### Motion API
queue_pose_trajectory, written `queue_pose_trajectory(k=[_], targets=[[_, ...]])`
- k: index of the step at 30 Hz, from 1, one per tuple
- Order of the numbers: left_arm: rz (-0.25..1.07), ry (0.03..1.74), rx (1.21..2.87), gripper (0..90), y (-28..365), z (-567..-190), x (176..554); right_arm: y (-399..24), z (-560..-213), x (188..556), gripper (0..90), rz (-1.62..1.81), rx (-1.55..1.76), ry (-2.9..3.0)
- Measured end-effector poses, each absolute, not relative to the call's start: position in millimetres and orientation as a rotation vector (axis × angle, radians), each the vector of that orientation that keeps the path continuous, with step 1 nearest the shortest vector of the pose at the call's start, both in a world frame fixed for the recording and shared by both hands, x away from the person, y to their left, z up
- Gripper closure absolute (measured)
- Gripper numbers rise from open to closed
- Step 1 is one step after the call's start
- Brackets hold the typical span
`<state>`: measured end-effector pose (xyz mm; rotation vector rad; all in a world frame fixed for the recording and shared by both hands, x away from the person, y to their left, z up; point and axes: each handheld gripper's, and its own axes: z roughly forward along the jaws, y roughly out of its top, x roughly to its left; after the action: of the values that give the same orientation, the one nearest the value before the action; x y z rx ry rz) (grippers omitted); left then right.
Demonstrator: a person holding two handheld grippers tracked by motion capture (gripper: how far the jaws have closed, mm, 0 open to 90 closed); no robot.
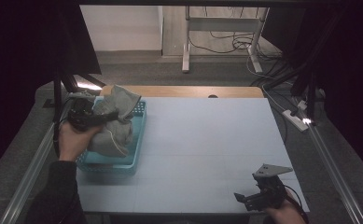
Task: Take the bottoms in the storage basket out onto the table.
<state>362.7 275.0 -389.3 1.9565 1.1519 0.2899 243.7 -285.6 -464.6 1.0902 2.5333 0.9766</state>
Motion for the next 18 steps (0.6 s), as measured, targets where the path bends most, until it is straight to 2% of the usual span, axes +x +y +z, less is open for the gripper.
queue_pose_trajectory(k=[18], targets=[[0.306, 1.023, 1.935, 63.2, 251, -366, 352, -286, -464, 244, 0.0, 0.991, 1.100, 2.519]])
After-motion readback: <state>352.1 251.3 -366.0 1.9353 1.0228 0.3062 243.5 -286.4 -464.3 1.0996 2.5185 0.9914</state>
